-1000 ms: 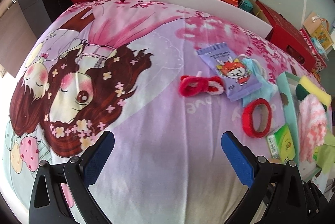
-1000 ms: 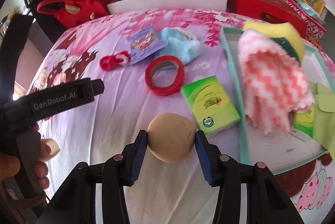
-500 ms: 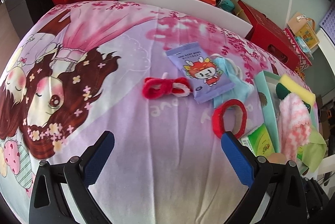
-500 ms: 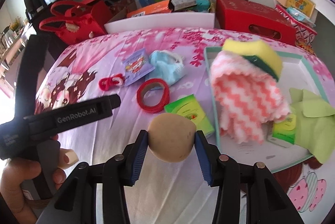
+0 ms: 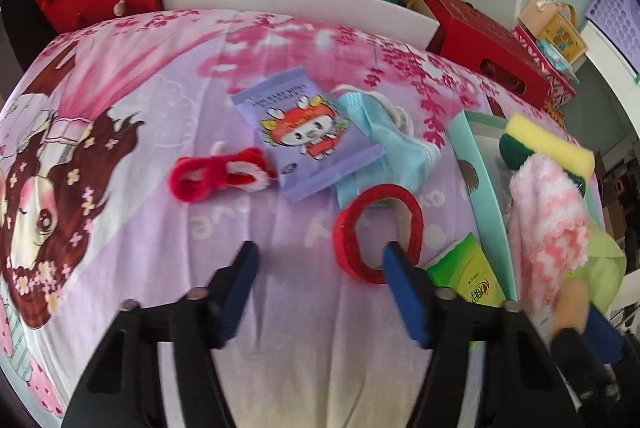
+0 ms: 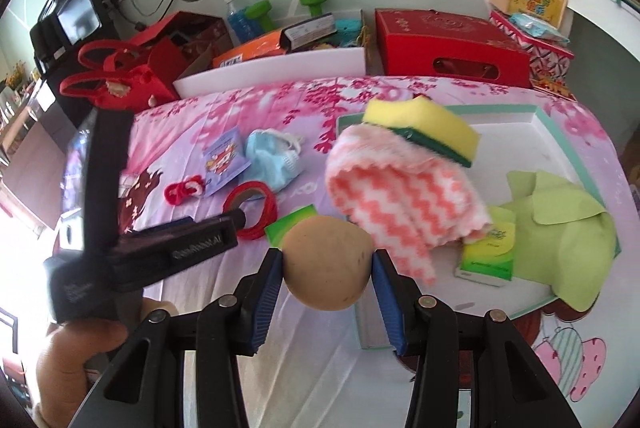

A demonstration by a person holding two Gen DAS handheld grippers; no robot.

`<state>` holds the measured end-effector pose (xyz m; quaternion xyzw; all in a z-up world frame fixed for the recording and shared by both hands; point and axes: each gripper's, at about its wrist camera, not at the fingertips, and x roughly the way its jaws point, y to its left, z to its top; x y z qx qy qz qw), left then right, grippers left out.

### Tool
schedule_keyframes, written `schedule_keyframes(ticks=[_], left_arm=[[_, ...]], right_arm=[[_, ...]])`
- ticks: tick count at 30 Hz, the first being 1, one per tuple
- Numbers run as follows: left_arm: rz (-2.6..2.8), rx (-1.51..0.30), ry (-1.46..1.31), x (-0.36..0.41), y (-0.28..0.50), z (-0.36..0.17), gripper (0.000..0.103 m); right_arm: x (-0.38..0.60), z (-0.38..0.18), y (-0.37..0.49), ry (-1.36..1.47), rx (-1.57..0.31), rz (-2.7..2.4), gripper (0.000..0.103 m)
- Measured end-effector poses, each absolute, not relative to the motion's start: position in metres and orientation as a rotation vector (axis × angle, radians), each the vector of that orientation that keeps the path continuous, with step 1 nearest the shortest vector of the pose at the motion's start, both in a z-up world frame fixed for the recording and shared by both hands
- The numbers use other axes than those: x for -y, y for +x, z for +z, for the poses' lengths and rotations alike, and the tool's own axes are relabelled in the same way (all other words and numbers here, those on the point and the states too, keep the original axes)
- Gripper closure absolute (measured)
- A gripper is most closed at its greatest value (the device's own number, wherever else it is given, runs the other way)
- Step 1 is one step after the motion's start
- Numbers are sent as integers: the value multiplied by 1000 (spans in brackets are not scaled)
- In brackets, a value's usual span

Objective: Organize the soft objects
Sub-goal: 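Grasp the red hair tie ring with the left tool, then carry the red ring with the left tool while the right tool releases the beige puff into the tray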

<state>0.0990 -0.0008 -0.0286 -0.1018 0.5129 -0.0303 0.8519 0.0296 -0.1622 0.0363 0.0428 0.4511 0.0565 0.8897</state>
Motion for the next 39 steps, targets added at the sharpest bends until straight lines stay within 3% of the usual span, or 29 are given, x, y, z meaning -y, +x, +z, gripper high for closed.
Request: schedule_keyframes(ticks=[5, 11, 15, 26, 39], left_arm=[[-78, -1086, -197, 13, 104, -35, 69], [-65, -1083, -160, 25, 111, -40, 72], [-33, -1074, -110, 32, 115, -41, 90], [-13, -1041, -152, 27, 109, -26, 91], [-190, -834, -80, 73, 66, 63, 91]], right_arm=[[178, 39, 30, 122, -925, 94, 54], [195, 40, 29, 161, -917, 69, 54], [204, 43, 27, 180, -905, 62, 54], [219, 50, 22, 218, -878, 59, 54], [292, 48, 9, 330, -862, -107, 54]])
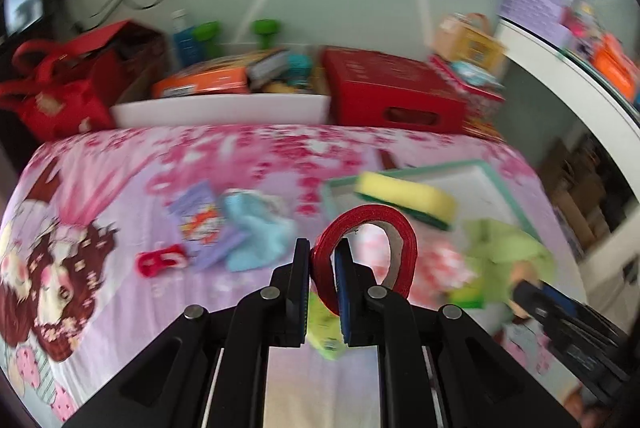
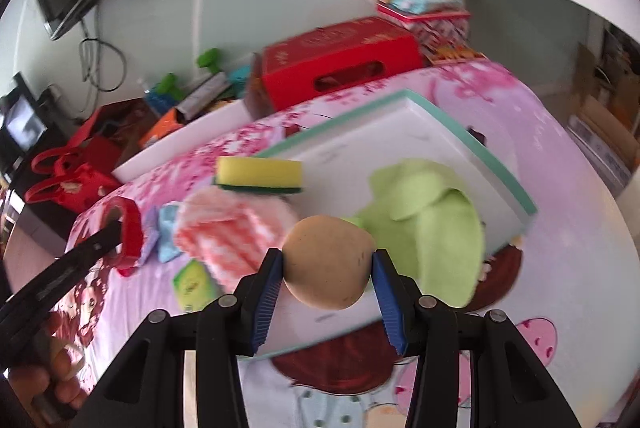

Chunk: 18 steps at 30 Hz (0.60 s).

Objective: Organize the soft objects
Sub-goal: 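Carry the red ring with the left tool while the right tool releases the beige puff into the tray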

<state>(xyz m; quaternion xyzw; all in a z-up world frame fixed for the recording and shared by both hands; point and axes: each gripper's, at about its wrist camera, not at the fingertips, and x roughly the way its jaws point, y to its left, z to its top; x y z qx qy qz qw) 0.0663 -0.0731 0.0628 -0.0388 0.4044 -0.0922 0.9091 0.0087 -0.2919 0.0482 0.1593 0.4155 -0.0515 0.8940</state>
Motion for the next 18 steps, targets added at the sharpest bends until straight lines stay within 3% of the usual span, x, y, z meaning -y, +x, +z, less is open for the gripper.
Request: schedule_keyframes(ticks=[18], left_arm=[[-397, -977, 117, 175, 50, 19, 91]], right_arm=[[320, 30, 12, 437, -859, -104, 54]])
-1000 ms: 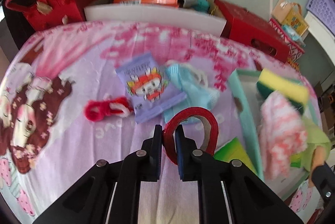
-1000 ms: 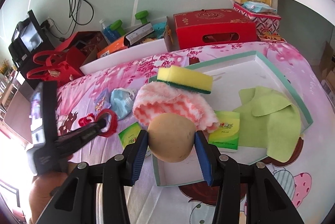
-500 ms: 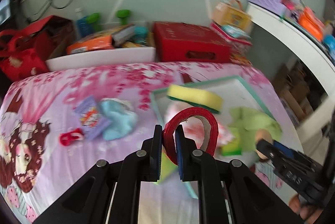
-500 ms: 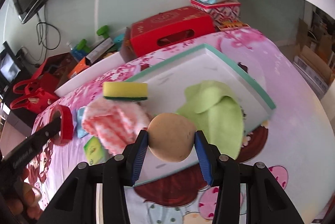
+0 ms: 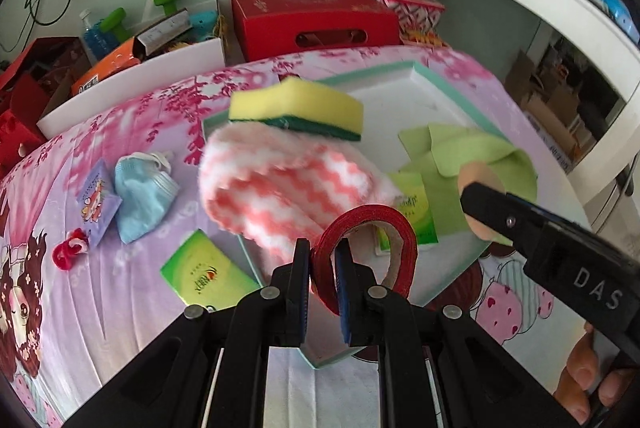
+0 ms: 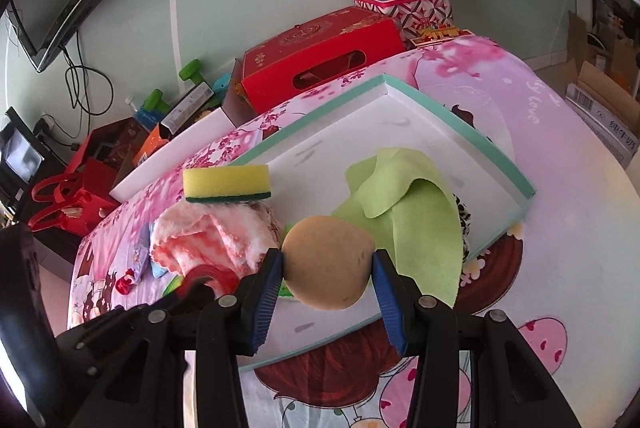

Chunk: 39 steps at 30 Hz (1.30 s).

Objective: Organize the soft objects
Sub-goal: 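Carry the red ring with the left tool while the right tool releases the beige puff into the tray, then lower the red ring into the tray and open the left tool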

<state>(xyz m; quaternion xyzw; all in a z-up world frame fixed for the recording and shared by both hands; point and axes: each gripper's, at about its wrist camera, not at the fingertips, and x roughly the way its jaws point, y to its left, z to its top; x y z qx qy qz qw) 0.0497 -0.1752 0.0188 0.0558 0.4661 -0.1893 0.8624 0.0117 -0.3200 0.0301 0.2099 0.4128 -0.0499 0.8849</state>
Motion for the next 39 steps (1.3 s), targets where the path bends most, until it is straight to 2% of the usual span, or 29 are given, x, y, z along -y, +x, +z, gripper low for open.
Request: schedule_keyframes(ticks=[7, 10, 12, 17, 19, 21, 23, 26, 28, 30, 31, 35, 37, 38, 39], left_arm=[[-386, -990, 166, 188, 47, 13, 89], [-383, -999, 178, 191, 47, 11, 72], [-380, -1009, 178, 192, 48, 9, 56], [-360, -995, 179, 188, 47, 15, 53], [-352, -991, 177, 186, 47, 18, 48], [-342, -989, 179, 183, 47, 21, 39], [-327, -982, 174, 178, 47, 25, 39], [-313, -966, 159, 170, 46, 32, 37], [-300, -951, 145, 163, 46, 39, 33], [-276, -937, 133, 155, 46, 44, 25], [-262, -931, 127, 151, 47, 46, 25], [-197, -909, 84, 132, 52, 52, 25], [-154, -906, 45, 118, 55, 53, 17], [-129, -902, 24, 111, 57, 54, 7], [-104, -896, 10, 104, 58, 54, 4]], right_arm=[[322, 26, 14, 436, -867, -107, 53], [325, 26, 14, 437, -865, -116, 52], [327, 26, 14, 442, -863, -119, 51], [332, 27, 12, 444, -868, -135, 39], [333, 30, 10, 432, -867, -140, 37], [334, 34, 8, 429, -859, -139, 34], [335, 39, 6, 424, -847, -140, 28], [335, 45, 3, 410, -828, -144, 25], [335, 48, 2, 400, -823, -146, 25], [335, 48, 1, 395, -822, -147, 19], [335, 48, 2, 393, -823, -149, 14], [333, 48, 3, 379, -827, -146, 12], [331, 48, 4, 366, -828, -142, 12], [329, 48, 5, 359, -830, -141, 9], [327, 48, 5, 352, -832, -140, 4]])
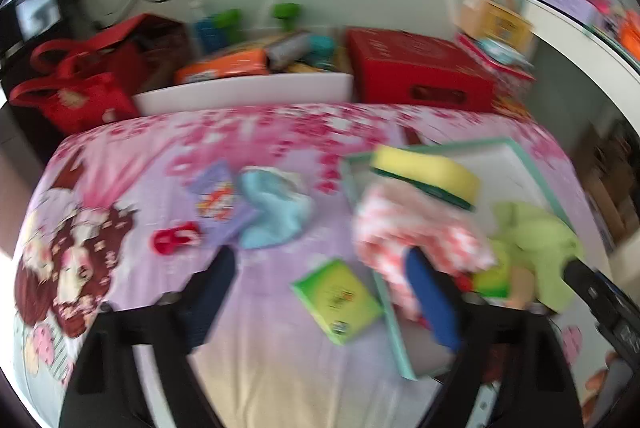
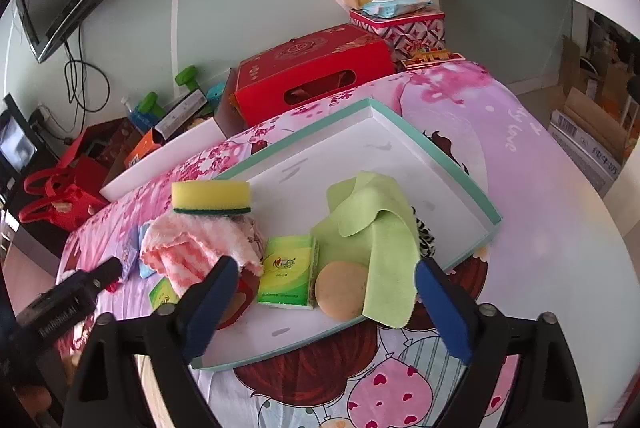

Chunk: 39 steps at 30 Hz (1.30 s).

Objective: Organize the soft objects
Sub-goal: 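Lower the red ring into the tray and open the left tool, then move the left tool to the red hair tie while the right tool moves to the green tissue pack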

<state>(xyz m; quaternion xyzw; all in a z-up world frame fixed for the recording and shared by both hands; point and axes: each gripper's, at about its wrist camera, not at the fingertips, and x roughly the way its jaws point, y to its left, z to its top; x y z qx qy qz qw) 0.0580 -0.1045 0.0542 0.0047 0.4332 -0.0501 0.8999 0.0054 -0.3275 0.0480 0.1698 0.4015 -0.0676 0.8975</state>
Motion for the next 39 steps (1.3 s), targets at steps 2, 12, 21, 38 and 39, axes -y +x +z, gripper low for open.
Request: schedule_keyframes(ticks=[2, 12, 21, 38, 39], left_arm=[[-46, -883, -5, 94, 60, 54, 4], [140, -869, -62, 48, 66, 49, 4], [196, -866, -99, 22, 65, 52, 4], [361, -881, -182, -70, 56, 46, 4], [364, -882, -186, -73, 56, 45, 4]], right_arm=[[322, 49, 7, 331, -829, -135, 0], [295, 53, 14, 267, -840, -90, 0], [247, 59, 23, 183, -844, -4, 0], [142, 52, 32, 75, -881, 206, 0], [138, 51, 33, 73, -886, 211, 0]])
